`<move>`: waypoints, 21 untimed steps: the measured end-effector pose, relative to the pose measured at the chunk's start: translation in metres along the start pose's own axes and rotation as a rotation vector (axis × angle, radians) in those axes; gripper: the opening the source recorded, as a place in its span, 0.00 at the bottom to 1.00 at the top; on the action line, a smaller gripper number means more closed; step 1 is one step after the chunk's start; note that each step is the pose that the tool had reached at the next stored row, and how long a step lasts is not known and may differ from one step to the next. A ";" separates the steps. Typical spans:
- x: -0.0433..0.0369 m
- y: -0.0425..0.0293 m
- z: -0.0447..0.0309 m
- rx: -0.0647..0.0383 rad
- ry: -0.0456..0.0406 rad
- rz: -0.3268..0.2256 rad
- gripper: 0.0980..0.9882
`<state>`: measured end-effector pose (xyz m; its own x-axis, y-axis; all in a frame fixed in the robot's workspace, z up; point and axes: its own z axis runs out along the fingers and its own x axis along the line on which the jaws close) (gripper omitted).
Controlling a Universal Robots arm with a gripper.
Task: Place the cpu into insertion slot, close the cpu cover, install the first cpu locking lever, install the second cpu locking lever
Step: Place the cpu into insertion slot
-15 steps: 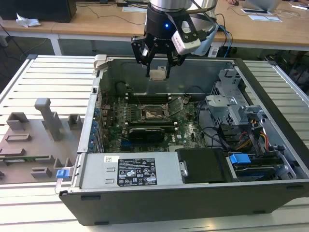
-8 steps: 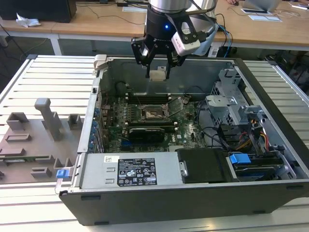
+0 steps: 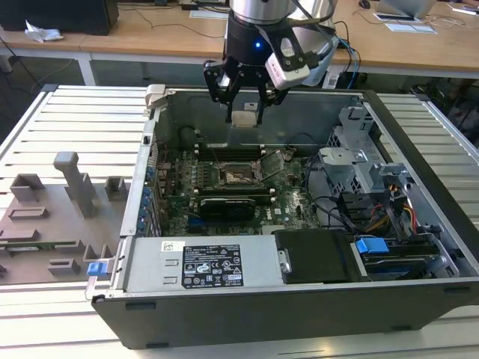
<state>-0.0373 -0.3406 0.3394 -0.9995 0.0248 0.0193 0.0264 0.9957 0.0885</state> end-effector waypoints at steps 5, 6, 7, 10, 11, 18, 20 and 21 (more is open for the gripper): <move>0.0000 -0.0002 0.0020 0.000 0.0000 0.000 0.50; 0.0000 -0.0002 0.0025 0.000 0.0000 0.000 0.50; 0.0000 -0.0003 0.0027 0.000 0.0000 0.000 0.50; -0.0001 -0.0003 0.0037 0.000 0.0000 0.000 0.50; -0.0001 -0.0004 0.0043 0.000 0.0000 0.000 0.50; -0.0002 -0.0007 0.0079 0.000 0.0000 0.000 0.50; -0.0002 -0.0008 0.0086 0.000 0.0000 0.000 0.50; -0.0002 -0.0008 0.0091 0.000 0.0000 0.000 0.50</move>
<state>-0.0373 -0.3406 0.3302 -0.9995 0.0248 0.0193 0.0264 0.9957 0.0884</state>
